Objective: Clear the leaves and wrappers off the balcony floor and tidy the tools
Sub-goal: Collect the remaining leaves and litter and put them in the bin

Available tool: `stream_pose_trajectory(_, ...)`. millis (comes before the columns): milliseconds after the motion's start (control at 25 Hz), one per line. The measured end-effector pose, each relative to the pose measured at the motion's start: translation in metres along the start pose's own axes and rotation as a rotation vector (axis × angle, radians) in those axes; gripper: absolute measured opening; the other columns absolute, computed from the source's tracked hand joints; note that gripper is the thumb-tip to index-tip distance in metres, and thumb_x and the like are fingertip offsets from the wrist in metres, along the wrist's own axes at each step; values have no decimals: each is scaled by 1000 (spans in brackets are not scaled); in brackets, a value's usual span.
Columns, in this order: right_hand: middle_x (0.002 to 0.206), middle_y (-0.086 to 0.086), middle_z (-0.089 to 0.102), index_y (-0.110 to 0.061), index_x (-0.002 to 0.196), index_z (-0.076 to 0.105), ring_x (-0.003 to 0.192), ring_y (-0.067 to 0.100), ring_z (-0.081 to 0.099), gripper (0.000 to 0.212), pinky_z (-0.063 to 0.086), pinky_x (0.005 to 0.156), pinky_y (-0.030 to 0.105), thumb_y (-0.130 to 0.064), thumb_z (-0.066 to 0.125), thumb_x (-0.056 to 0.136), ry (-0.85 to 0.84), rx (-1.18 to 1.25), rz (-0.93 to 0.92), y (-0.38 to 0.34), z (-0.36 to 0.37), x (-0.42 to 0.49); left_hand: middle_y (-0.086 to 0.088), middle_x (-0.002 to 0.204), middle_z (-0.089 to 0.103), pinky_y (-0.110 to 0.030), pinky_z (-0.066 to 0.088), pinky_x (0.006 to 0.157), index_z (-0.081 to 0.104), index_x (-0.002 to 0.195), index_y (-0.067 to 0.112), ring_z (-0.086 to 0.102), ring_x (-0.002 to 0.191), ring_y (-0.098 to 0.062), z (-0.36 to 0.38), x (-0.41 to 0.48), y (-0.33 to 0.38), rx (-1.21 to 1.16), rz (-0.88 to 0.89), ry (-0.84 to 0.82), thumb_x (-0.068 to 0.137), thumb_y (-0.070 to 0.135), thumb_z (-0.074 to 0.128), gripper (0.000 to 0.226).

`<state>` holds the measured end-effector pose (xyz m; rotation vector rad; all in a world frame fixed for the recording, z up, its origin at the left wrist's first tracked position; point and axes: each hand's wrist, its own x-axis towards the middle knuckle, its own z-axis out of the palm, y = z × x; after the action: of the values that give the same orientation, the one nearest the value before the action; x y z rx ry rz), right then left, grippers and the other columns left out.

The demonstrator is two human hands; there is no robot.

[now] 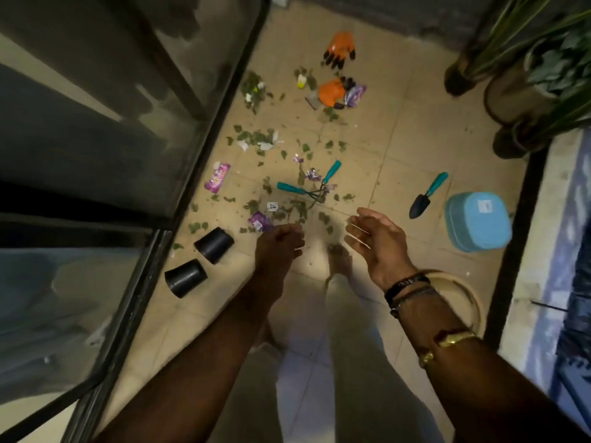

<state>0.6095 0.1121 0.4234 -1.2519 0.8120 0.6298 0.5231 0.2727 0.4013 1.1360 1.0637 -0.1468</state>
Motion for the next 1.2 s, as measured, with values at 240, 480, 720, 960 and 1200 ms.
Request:
stream_pose_trajectory(240,71,9,68,3,90,69,66,24,61,13,49,59,27,-4,60,82,-48,-4,48,61,-2,265,-6,96,75,-40,59,86,72,95,28,70,94,-27,50,252,-112,423,82,115,85,18,73,14)
stream_pose_trajectory(480,108,5,76,-11,111,78,94,15,70,24,57,91,22,-5,63,93,-41,-850,-562,135,4,492,-2,121,69,-27,43,100,70,123,19,62,113,-19,52,456,-171,968,417,145,85,16,72,38)
stream_pose_trajectory(720,160,12,36,-27,131,67,141,37,36,38,40,107,49,-14,59,96,23,-1620,-1120,154,19,619,-3,124,64,-46,39,100,67,122,28,57,112,-30,32,562,-189,1623,858,15,83,24,71,40)
stream_pose_trajectory(960,141,3,55,-32,121,65,123,36,44,44,37,93,45,-18,75,80,166,-1697,-1139,143,-4,586,-1,108,64,-41,40,83,68,123,28,57,99,-27,28,535,-161,1638,1070,-83,87,26,70,36)
stream_pose_trajectory(1200,108,1,64,-27,116,66,104,27,51,24,37,83,39,-28,60,93,369,-1355,-1101,147,-43,536,-4,98,64,-39,44,72,72,118,22,56,87,-29,39,491,-151,1719,1230,-6,87,31,71,33)
